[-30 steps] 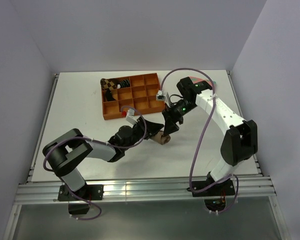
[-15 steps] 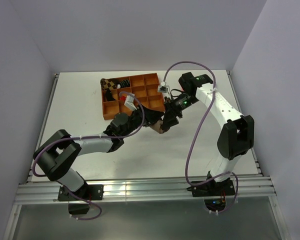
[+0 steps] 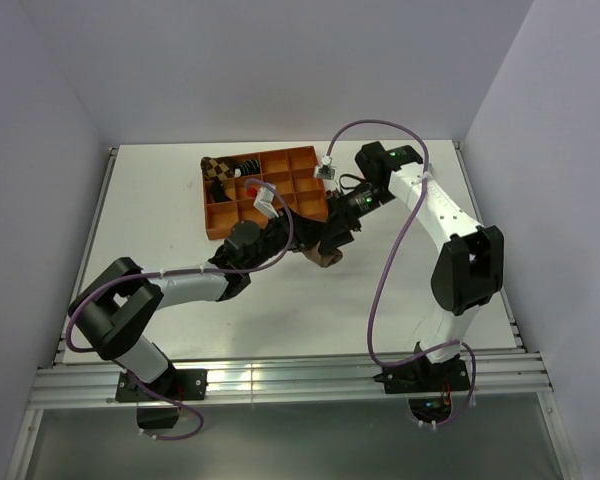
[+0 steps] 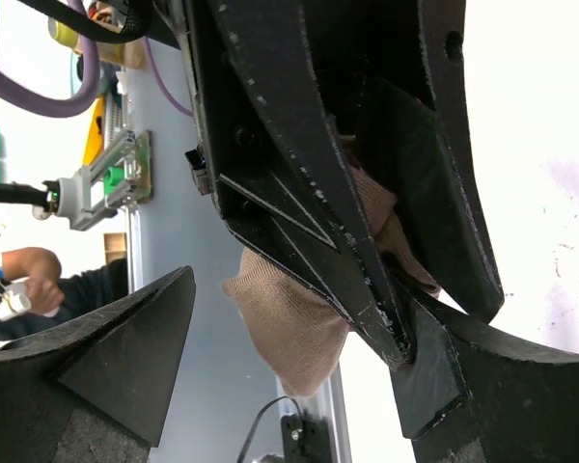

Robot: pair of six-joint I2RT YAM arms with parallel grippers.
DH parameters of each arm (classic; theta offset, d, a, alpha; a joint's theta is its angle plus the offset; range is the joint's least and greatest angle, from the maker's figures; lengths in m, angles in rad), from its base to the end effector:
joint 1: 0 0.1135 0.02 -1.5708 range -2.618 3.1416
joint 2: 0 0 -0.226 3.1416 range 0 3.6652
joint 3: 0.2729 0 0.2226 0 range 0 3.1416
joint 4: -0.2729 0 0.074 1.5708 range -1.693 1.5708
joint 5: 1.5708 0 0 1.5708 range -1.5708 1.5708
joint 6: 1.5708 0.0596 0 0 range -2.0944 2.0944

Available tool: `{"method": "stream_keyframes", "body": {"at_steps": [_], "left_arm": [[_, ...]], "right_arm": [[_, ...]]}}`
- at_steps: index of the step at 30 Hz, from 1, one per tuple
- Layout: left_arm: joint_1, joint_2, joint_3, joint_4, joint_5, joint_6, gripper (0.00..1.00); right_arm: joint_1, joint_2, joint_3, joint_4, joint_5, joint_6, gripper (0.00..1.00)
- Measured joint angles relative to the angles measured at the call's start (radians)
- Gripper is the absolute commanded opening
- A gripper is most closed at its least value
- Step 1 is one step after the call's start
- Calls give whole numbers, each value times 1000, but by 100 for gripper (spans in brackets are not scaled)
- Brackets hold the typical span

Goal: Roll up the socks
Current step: Pick up the sock at the center of the board.

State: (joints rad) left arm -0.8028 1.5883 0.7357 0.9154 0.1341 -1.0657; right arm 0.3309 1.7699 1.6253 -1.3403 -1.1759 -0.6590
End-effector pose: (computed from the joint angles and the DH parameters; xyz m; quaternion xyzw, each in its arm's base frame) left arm 0.2325 -0.2523 0.2259 -0.0411 0.6835 -0.6121 0.3955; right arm 0.2600 0.1475 0.2669 -0.4158 0.7202 0.5409 0.1257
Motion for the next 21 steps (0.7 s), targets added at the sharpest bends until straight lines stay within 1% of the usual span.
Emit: {"method": "stream_keyframes", "body": {"at_steps": [16, 18, 20, 21], "left_arm": [[1, 0, 13, 7, 0, 50, 0], [1, 0, 13, 8, 0, 51, 0], [1, 0, 16, 8, 0, 51, 0], [1, 0, 16, 14, 0, 51, 0]], "right_arm": [[29, 34, 11, -4, 35, 56, 80], [31, 34, 11, -5, 37, 62, 78], [31, 34, 11, -5, 40, 68, 73], [31, 34, 11, -5, 43, 72, 68]]}}
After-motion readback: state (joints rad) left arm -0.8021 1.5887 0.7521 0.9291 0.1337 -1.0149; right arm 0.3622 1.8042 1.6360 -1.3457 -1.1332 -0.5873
